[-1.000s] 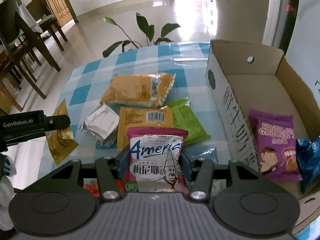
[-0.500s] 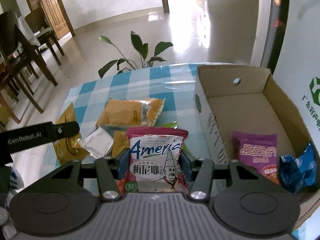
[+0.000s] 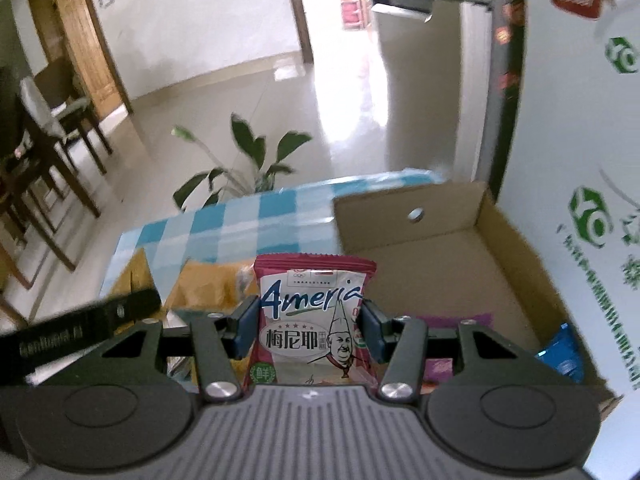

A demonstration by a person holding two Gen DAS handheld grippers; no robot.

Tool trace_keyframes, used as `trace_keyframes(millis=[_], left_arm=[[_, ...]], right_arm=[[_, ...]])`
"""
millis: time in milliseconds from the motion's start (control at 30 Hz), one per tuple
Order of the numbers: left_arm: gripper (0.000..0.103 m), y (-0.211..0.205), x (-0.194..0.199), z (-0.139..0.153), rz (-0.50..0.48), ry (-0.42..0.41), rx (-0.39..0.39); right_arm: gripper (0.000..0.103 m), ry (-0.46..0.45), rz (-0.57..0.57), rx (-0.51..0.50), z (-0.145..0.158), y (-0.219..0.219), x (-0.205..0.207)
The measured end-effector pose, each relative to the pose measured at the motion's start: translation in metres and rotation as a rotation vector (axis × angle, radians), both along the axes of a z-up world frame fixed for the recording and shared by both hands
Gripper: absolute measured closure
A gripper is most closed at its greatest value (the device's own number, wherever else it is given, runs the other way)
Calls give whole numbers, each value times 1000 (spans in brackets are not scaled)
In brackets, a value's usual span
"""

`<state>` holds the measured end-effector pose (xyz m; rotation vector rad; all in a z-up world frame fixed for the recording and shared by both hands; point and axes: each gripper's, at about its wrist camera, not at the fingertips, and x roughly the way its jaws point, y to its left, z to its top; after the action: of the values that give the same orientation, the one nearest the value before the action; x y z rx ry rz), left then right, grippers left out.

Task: Organize snacks
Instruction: 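Carry the 'America' bag with the right gripper while the left carries the yellow packet toward the box, then drop both held packets into the cardboard box and open both grippers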

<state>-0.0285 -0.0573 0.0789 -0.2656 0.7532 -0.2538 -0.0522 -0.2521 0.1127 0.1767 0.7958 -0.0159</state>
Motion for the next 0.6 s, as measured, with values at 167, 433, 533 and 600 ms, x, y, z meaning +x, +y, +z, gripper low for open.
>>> trace_keyframes(millis=[167, 433, 533, 600], left_arm=[[39, -27, -7, 3, -37, -2, -27], [39, -75, -14, 14, -131, -10, -84], [39, -97, -15, 16, -175, -10, -102], [39, -110, -16, 14, -205, -5, -115]], right_arm=[[45, -43, -65, 1, 12, -28, -3], [45, -72, -137, 6, 19, -62, -10], [45, -79, -174, 19, 22, -77, -13], [45, -85, -198, 26, 23, -86, -15]])
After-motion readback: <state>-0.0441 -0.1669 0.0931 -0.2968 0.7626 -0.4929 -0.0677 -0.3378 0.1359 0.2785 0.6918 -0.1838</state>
